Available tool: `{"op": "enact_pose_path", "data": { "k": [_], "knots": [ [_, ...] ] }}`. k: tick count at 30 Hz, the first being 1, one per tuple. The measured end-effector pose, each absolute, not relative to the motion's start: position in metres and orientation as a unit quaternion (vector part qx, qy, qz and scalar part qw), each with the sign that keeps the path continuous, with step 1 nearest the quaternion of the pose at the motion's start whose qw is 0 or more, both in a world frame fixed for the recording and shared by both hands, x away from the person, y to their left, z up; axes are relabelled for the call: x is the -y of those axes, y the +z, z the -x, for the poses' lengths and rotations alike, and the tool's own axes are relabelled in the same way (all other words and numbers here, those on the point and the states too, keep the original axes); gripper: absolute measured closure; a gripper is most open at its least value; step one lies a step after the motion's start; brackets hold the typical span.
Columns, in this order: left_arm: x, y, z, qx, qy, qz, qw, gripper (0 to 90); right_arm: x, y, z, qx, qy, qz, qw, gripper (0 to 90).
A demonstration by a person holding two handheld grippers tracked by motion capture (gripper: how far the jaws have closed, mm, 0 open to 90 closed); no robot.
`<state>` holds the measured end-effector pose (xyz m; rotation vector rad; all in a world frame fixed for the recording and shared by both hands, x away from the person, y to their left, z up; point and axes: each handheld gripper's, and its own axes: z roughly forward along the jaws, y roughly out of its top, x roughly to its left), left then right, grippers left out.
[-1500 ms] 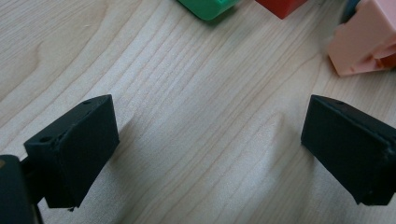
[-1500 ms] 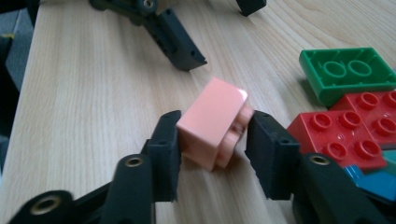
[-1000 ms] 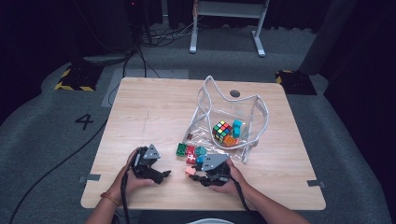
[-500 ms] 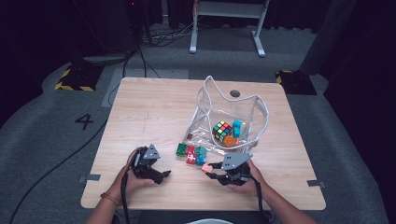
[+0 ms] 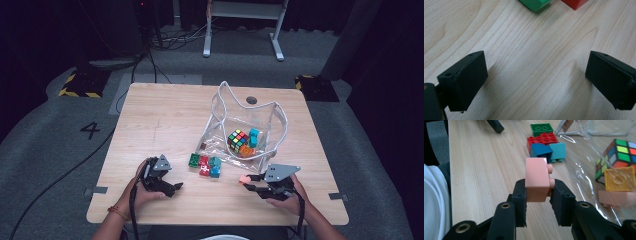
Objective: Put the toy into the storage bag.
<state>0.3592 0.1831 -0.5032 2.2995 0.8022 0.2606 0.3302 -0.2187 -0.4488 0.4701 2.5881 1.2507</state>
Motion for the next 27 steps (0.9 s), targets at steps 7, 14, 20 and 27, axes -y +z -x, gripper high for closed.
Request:
{"op": "enact_pose_path", "data": {
  "k": [7,14,20,27],
  "knots": [
    [-0.183,-0.503,-0.359,-0.308,0.100,-0.883,0.339,4.2,0.245,-0.437,-0.325,-0.876,0.431,-0.174,0.128,66.9],
    [-0.183,-0.503,-0.359,-0.308,0.100,-0.883,0.340,4.2,0.270,-0.417,-0.323,-0.870,0.433,-0.182,0.150,66.8],
    [-0.183,-0.503,-0.359,-0.308,0.100,-0.883,0.340,4.2,0.291,-0.398,-0.321,-0.859,0.439,-0.203,0.166,66.8],
    [-0.183,-0.503,-0.359,-0.308,0.100,-0.883,0.339,4.2,0.314,-0.377,-0.328,-0.844,0.451,-0.217,0.192,66.9]
  ]
}}
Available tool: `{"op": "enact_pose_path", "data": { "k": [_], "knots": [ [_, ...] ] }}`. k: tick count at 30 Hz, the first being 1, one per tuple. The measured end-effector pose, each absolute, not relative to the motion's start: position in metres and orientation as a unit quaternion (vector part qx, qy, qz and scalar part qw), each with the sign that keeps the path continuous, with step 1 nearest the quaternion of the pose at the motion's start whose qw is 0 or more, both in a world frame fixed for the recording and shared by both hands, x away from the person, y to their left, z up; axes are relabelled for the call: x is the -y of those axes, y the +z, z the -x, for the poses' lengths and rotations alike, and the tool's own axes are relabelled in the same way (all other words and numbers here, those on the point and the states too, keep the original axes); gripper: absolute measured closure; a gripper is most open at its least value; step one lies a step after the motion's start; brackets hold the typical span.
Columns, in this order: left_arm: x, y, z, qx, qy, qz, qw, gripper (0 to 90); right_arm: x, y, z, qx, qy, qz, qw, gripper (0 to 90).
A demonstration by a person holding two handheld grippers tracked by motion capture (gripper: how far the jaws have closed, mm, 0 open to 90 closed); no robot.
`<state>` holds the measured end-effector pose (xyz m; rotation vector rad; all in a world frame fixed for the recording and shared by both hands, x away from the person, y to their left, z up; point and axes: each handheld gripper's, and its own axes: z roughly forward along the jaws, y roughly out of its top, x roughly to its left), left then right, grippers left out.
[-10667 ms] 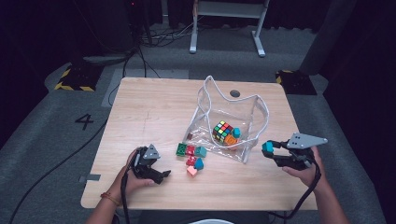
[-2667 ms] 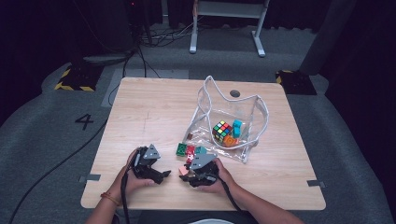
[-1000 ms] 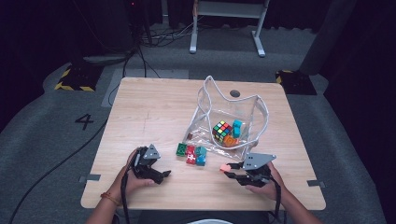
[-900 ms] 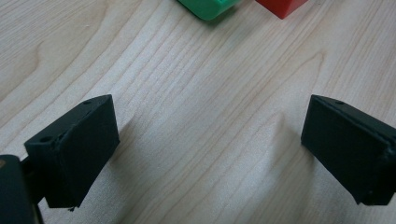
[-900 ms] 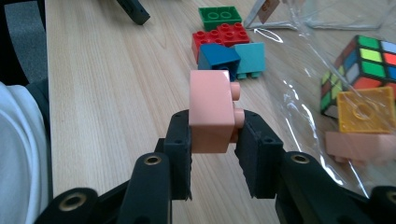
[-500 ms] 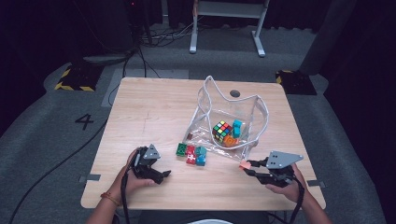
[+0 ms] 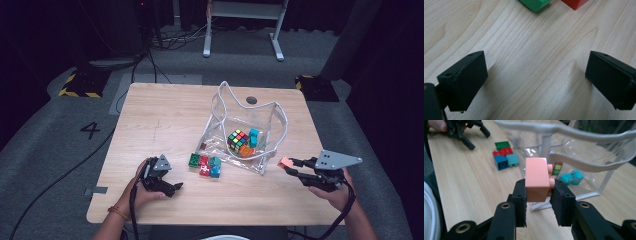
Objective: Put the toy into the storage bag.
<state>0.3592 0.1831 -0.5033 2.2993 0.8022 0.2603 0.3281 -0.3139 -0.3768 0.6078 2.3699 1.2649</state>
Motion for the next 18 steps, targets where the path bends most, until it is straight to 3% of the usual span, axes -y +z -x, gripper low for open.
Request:
{"op": "enact_pose_path", "data": {
  "k": [18],
  "knots": [
    [-0.183,-0.503,-0.359,-0.308,0.100,-0.883,0.340,4.2,0.301,-0.312,-0.370,-0.824,0.465,-0.213,0.245,66.9]
  ]
}}
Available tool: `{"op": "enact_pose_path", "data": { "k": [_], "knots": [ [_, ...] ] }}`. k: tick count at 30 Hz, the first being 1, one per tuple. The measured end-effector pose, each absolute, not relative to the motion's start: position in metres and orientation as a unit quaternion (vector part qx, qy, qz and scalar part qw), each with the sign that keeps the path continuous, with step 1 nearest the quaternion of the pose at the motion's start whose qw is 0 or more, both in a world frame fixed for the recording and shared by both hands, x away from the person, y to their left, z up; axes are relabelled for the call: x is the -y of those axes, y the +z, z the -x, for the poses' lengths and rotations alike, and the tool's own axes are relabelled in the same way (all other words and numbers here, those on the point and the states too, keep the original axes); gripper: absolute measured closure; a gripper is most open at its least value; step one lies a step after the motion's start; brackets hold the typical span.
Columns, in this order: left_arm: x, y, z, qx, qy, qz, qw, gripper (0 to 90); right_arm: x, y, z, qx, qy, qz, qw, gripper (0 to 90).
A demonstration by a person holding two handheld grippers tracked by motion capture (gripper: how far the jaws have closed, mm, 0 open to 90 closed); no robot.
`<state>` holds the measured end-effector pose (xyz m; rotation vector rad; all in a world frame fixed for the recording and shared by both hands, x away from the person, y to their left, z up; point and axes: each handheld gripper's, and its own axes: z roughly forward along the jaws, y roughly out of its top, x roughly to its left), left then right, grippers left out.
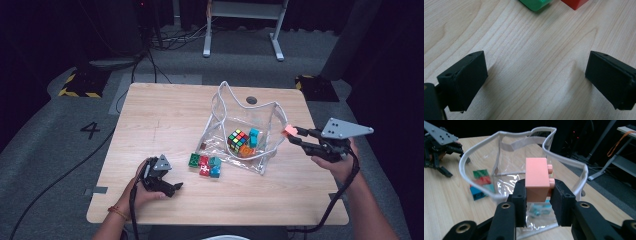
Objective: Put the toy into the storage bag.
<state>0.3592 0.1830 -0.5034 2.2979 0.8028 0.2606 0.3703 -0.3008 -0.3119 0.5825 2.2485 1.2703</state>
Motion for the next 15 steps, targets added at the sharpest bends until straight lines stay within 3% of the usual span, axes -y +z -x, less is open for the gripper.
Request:
{"op": "enact_pose_path", "data": {
  "k": [15],
  "knots": [
    [-0.183,-0.503,-0.359,-0.308,0.100,-0.883,0.339,4.2,0.230,-0.301,-0.437,-0.863,0.418,-0.164,0.231,66.9]
  ]
}}
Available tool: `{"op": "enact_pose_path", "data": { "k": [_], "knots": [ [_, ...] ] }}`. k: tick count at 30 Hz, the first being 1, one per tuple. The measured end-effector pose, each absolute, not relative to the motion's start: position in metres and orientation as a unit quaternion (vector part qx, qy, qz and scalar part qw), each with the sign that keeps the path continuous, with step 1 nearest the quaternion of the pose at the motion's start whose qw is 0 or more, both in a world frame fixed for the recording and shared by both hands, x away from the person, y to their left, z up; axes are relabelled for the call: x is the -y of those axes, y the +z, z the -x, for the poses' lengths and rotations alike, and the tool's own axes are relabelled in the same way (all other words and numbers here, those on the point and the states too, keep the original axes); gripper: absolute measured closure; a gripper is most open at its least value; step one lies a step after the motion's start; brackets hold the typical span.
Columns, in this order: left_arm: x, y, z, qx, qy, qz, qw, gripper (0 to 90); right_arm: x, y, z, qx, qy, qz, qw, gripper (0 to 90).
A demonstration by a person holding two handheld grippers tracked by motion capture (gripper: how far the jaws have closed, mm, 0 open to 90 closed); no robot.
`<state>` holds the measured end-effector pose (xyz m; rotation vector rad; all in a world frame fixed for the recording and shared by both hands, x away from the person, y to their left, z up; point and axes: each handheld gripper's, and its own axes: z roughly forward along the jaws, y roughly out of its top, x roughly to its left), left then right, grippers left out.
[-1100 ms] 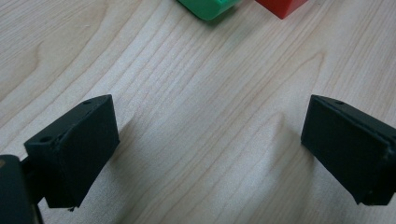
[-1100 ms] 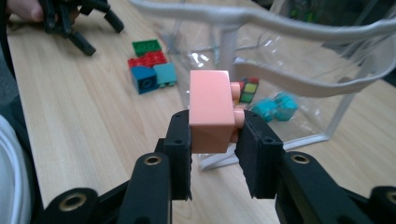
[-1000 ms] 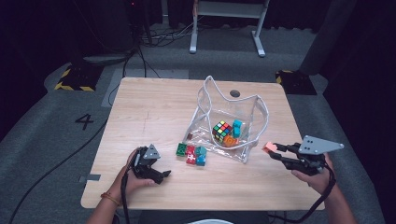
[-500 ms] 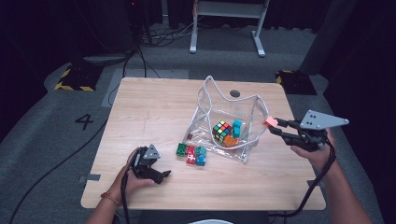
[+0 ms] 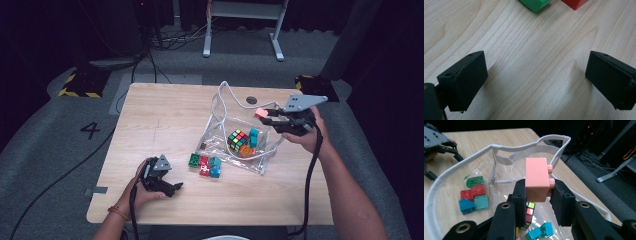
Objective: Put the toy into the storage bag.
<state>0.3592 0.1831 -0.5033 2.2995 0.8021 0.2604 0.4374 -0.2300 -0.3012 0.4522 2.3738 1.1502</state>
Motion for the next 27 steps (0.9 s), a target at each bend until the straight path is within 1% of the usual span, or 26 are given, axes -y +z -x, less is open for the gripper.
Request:
{"op": "enact_pose_path", "data": {
  "k": [9,11,18,22,27],
  "knots": [
    [-0.183,-0.503,-0.359,-0.308,0.100,-0.883,0.339,4.1,0.204,-0.309,-0.464,-0.889,0.380,-0.156,0.202,66.9],
    [-0.183,-0.503,-0.359,-0.308,0.100,-0.883,0.339,4.1,0.198,-0.311,-0.469,-0.898,0.367,-0.152,0.190,66.9],
    [-0.183,-0.503,-0.359,-0.308,0.099,-0.883,0.339,3.9,0.176,-0.324,-0.483,-0.935,0.293,-0.120,0.158,66.9],
    [-0.183,-0.503,-0.359,-0.308,0.099,-0.883,0.339,3.9,0.167,-0.332,-0.487,-0.951,0.251,-0.111,0.143,66.9],
    [-0.183,-0.503,-0.359,-0.308,0.099,-0.883,0.340,3.9,0.167,-0.334,-0.487,-0.962,0.217,-0.114,0.123,66.8]
  ]
}}
